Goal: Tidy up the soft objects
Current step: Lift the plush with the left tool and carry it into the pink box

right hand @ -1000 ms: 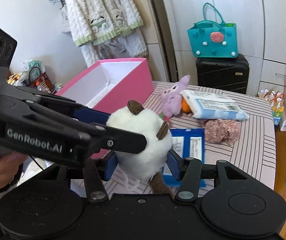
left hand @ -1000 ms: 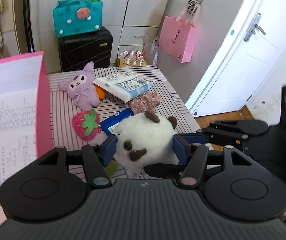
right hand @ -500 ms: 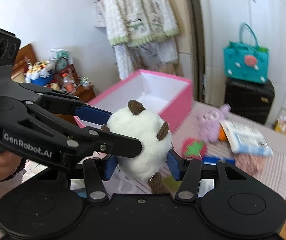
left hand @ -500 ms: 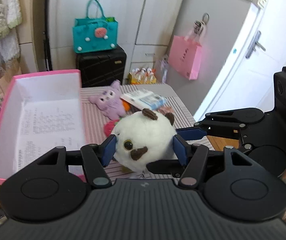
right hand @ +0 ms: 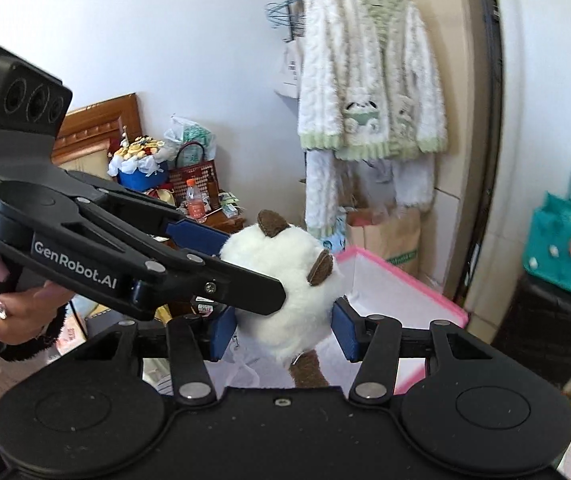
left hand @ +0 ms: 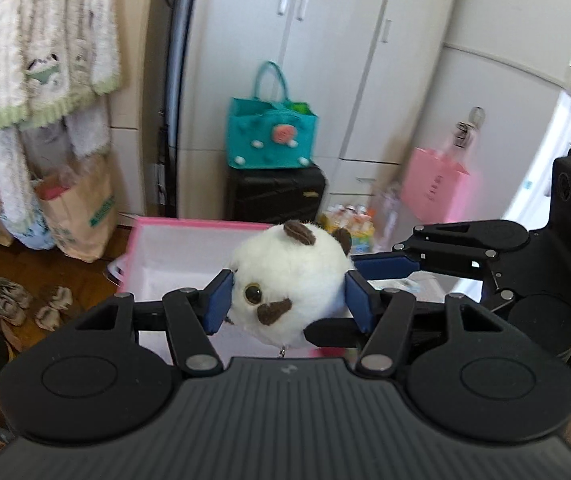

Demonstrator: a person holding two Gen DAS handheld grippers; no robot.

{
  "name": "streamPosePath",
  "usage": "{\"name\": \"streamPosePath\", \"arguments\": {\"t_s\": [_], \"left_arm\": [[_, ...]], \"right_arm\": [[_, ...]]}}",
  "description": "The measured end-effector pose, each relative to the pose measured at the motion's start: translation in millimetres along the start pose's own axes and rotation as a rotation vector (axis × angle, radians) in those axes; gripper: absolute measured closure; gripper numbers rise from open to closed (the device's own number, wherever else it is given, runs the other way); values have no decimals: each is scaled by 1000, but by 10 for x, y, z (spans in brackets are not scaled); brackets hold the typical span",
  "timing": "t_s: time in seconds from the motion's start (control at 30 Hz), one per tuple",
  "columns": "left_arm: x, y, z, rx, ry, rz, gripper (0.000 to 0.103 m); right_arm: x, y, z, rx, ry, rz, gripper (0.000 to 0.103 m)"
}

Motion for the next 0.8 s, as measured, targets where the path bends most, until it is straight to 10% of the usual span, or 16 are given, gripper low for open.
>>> {"name": "streamPosePath", "arguments": {"t_s": [0.47, 0.8], "left_arm": [[26, 927, 1257, -80, 193, -68, 45], [85, 1049, 1700, -122, 314, -70, 47]], "right_arm": [[88, -611, 1484, -32, 222, -154, 49], [293, -890, 1835, -65, 301, -96, 51]]}}
Point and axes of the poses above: each gripper's, at about its wrist camera, not at the fingertips, and z roughly the way its jaws point, y to its left, x to its underside, the point moved 4 cm from there along z, roughly the way its jaws point, and after that the axes turned 2 degrees about -y, right-handed, at the moved point
